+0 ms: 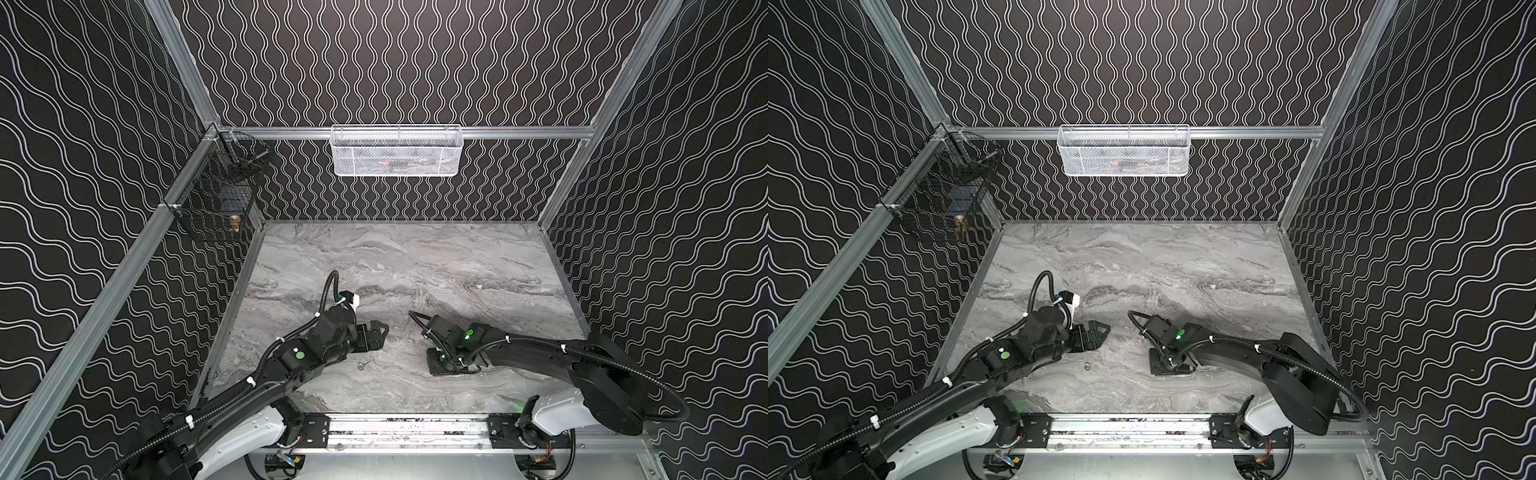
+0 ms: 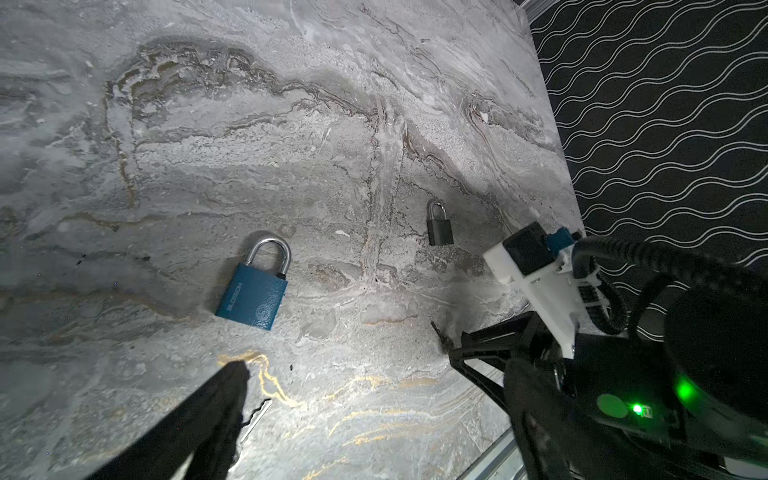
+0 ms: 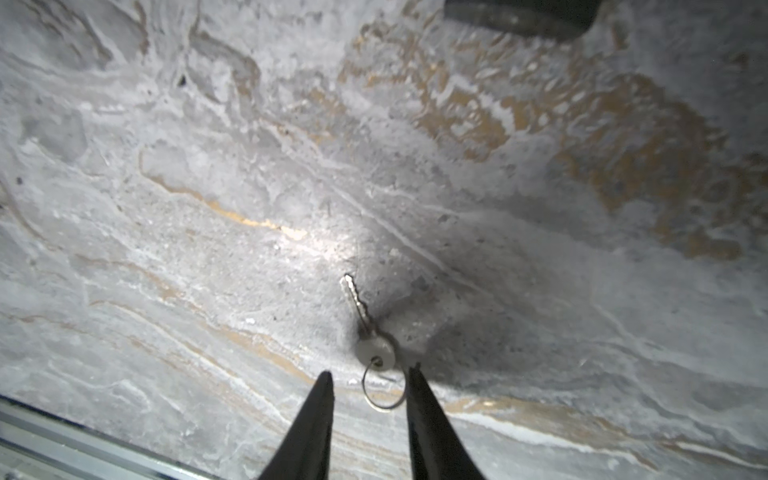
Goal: Unlock with the key
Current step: 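Close the right gripper on the silver key's ring end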
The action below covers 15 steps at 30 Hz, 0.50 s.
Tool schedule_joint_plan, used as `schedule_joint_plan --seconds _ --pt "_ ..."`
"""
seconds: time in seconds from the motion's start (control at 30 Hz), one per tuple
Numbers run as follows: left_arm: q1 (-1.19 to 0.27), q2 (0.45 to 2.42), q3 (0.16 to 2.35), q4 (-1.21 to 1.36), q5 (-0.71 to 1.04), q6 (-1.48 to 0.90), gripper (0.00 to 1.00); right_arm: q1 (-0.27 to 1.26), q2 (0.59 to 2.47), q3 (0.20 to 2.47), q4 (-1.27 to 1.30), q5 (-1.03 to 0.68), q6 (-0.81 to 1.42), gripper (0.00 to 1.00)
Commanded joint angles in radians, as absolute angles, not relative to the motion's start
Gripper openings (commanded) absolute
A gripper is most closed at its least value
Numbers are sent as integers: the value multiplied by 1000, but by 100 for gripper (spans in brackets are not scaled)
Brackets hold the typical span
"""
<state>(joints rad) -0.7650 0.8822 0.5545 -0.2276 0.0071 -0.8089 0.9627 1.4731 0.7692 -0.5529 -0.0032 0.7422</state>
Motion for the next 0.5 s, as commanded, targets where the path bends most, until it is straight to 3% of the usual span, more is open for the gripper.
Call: schedule_joint_plan --seconds 0.0,0.47 --pt "-764 869 549 -225 -7 -822 99 982 1502 794 -613 42 743 33" --pt "-765 863 548 -243 -11 -822 99 1015 1580 837 -684 120 725 28"
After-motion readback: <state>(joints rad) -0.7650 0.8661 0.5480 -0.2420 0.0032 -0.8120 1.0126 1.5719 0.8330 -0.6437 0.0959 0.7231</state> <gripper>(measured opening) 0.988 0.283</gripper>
